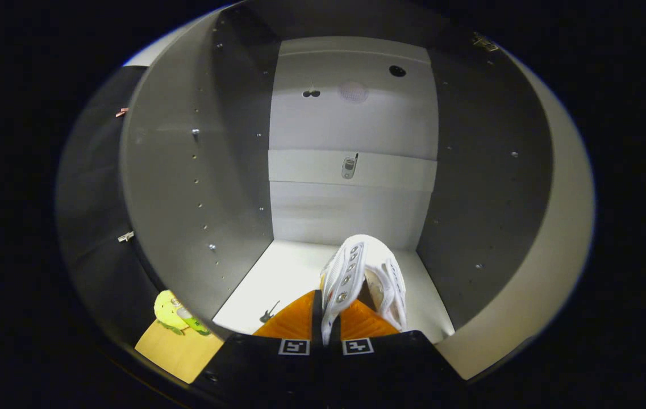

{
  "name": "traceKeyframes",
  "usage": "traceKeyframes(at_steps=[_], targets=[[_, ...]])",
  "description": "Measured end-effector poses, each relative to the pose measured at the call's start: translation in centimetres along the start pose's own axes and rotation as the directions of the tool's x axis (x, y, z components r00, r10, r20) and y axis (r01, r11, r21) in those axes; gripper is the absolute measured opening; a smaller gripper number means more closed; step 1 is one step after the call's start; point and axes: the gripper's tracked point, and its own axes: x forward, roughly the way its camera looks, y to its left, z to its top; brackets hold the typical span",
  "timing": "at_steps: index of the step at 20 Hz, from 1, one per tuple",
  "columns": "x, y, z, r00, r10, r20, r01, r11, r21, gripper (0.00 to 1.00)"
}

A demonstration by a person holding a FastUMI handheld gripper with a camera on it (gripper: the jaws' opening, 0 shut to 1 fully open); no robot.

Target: Open the shoe cabinet door, grab the shoes and put them into the shoe cabinet, then close the shoe cabinet door.

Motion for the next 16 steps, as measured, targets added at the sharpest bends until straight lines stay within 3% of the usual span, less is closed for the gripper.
traceKeyframes(at_steps=[7, 16], targets=[[8.2, 0.6, -1.2, 0.998, -0.021, -0.053, 0.016, 0.997, -0.08, 0.06], [13.0, 0.0, -3.1, 0.99, -0.076, -0.116, 0.061, 0.99, -0.128, 0.06]])
